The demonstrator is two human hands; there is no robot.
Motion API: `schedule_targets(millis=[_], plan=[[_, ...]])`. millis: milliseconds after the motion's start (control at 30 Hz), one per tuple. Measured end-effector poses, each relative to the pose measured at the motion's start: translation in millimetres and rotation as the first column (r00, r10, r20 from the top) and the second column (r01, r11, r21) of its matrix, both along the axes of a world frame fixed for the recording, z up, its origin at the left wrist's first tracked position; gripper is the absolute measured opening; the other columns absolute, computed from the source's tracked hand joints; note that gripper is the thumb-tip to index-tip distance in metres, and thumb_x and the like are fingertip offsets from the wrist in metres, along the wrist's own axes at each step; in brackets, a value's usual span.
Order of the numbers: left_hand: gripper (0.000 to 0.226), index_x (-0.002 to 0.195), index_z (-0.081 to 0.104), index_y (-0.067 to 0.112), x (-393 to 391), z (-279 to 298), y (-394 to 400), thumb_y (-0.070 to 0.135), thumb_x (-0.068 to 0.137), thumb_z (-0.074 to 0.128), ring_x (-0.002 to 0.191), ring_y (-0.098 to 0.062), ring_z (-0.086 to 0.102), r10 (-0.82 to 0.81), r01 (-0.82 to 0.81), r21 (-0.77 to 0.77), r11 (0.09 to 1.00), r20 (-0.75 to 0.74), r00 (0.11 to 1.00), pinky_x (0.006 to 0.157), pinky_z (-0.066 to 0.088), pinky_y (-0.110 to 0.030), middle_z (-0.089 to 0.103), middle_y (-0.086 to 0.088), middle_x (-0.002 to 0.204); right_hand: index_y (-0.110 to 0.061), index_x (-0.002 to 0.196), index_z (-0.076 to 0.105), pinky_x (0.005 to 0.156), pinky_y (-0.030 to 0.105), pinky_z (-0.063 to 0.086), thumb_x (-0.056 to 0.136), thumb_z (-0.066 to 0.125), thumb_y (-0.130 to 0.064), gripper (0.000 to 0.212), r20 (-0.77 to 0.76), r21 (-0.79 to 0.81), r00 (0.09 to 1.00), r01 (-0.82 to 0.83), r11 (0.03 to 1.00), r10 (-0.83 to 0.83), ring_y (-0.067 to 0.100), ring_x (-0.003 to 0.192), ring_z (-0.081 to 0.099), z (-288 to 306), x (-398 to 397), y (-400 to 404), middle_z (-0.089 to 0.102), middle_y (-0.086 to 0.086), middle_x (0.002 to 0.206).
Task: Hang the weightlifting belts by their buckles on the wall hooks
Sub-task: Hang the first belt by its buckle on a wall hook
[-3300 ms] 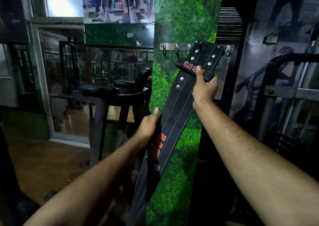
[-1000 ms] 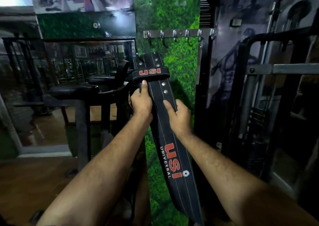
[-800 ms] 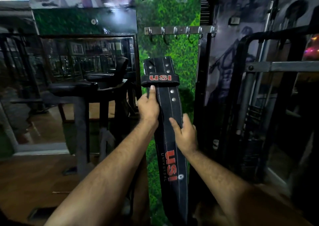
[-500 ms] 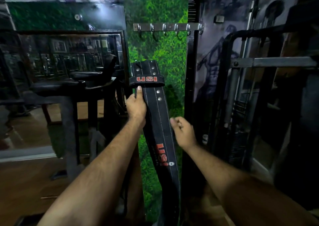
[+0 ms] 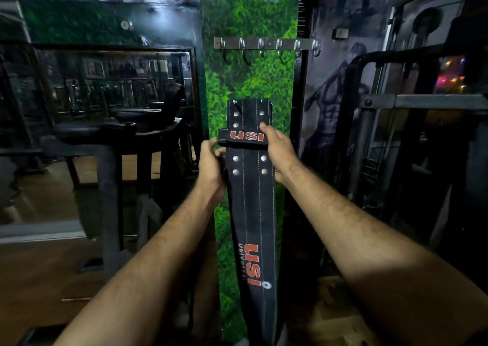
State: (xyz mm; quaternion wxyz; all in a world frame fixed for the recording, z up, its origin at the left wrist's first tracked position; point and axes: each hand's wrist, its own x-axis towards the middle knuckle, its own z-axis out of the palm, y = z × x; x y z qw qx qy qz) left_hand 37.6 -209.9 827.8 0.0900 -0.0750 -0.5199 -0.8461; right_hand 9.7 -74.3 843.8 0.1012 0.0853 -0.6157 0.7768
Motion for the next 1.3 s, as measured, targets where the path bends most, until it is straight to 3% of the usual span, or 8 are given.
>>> schedule_targets(millis=[200, 367, 567, 767, 967, 1067, 1167, 1300], plan=[[0.043, 0.092, 0.069, 0.016, 0.7, 39.3, 14.7, 0.046, 0.104, 0.041, 0.063, -0.013, 0.074, -0.019, 0.025, -0.135, 0.991, 0.044, 0.999, 0.058, 0.060, -0.026, 0.078, -0.001, 0.082, -0.017, 0.097, 0.067, 0.068, 0.031, 0.060, 0.095, 0.062, -0.037, 0.021, -0.001, 0.157, 1.000, -0.026, 0.987, 0.026, 0.017, 0.072, 0.071, -4.4, -4.6, 19.1, 0.076, 0.000, 0.080], [0.046, 0.099, 0.072, 0.017, -13.6, 40.0, 37.1, 0.050, 0.103, 0.039, 0.072, -0.016, 0.075, 0.014, -0.009, -0.217, 0.976, 0.022, 1.000, 0.060, 0.060, -0.026, 0.078, 0.000, 0.081, -0.018, 0.140, 0.051, 0.106, 0.051, 0.047, 0.059, 0.071, -0.084, 0.107, 0.066, 0.197, 0.997, 0.012, 0.980, -0.025, 0.024, 0.118, 0.065, -1.3, -23.9, 37.3, 0.066, 0.005, 0.132], [0.050, 0.102, 0.073, 0.013, -38.6, 40.9, 67.3, 0.051, 0.102, 0.041, 0.069, -0.016, 0.075, -0.008, 0.019, -0.292, 0.956, 0.039, 0.999, 0.061, 0.058, -0.026, 0.079, 0.001, 0.078, -0.020, 0.126, 0.061, 0.090, 0.047, 0.059, 0.078, 0.066, -0.065, 0.066, -0.012, 0.114, 0.999, 0.042, 0.993, -0.041, 0.024, 0.099, 0.074, 2.2, -39.3, 72.6, 0.075, 0.005, 0.113], [0.049, 0.088, 0.073, 0.018, -67.4, 55.5, 102.1, 0.052, 0.101, 0.041, 0.053, -0.016, 0.066, -0.010, 0.037, -0.311, 0.950, 0.085, 0.996, 0.051, 0.052, -0.021, 0.072, 0.002, 0.064, -0.024, 0.131, 0.059, 0.091, 0.032, 0.056, 0.096, 0.058, -0.047, 0.042, -0.221, 0.294, 0.975, 0.070, 0.953, -0.003, 0.011, 0.115, 0.065, 2.1, -69.8, 116.8, 0.069, -0.006, 0.125], [0.032, 0.088, 0.063, 0.014, -114.9, 63.0, 160.0, 0.033, 0.102, 0.041, 0.070, -0.019, 0.059, 0.292, -0.335, -0.286, 0.898, -0.182, 0.939, 0.064, 0.049, -0.031, 0.064, -0.008, 0.081, -0.025, 0.111, 0.058, 0.055, 0.016, 0.050, 0.102, 0.047, -0.044, 0.024, -0.286, 0.223, 0.952, 0.175, 0.959, -0.108, 0.000, 0.079, 0.056, 22.9, -109.4, 154.7, 0.056, -0.014, 0.089], [0.032, 0.083, 0.063, 0.015, -140.7, 68.3, 181.7, 0.034, 0.101, 0.045, 0.074, -0.023, 0.061, 0.367, -0.433, -0.249, 0.866, -0.271, 0.890, 0.071, 0.055, -0.042, 0.067, -0.012, 0.083, -0.008, 0.105, 0.058, 0.058, 0.029, 0.056, 0.102, 0.048, -0.044, 0.037, -0.365, 0.224, 0.911, 0.284, 0.932, -0.190, 0.001, 0.070, 0.054, 35.1, -129.8, 172.3, 0.052, -0.008, 0.079], [0.035, 0.077, 0.065, 0.015, -162.0, 81.7, 199.0, 0.030, 0.103, 0.046, 0.064, -0.018, 0.062, 0.331, -0.390, -0.216, 0.895, -0.266, 0.905, 0.064, 0.052, -0.031, 0.069, -0.005, 0.073, -0.005, 0.100, 0.056, 0.077, 0.049, 0.057, 0.100, 0.048, -0.048, 0.043, -0.385, 0.223, 0.896, 0.321, 0.920, -0.220, 0.005, 0.073, 0.057, 45.5, -153.9, 190.5, 0.054, -0.007, 0.079], [0.032, 0.085, 0.067, 0.015, -194.3, 100.0, 219.2, 0.030, 0.104, 0.045, 0.057, -0.011, 0.063, 0.278, -0.335, -0.187, 0.923, -0.277, 0.920, 0.057, 0.050, -0.023, 0.070, -0.002, 0.074, -0.011, 0.097, 0.055, 0.073, 0.059, 0.057, 0.089, 0.043, -0.068, 0.058, -0.438, 0.235, 0.868, 0.362, 0.902, -0.234, 0.013, 0.075, 0.062, 63.8, -182.7, 212.1, 0.056, -0.002, 0.078]])
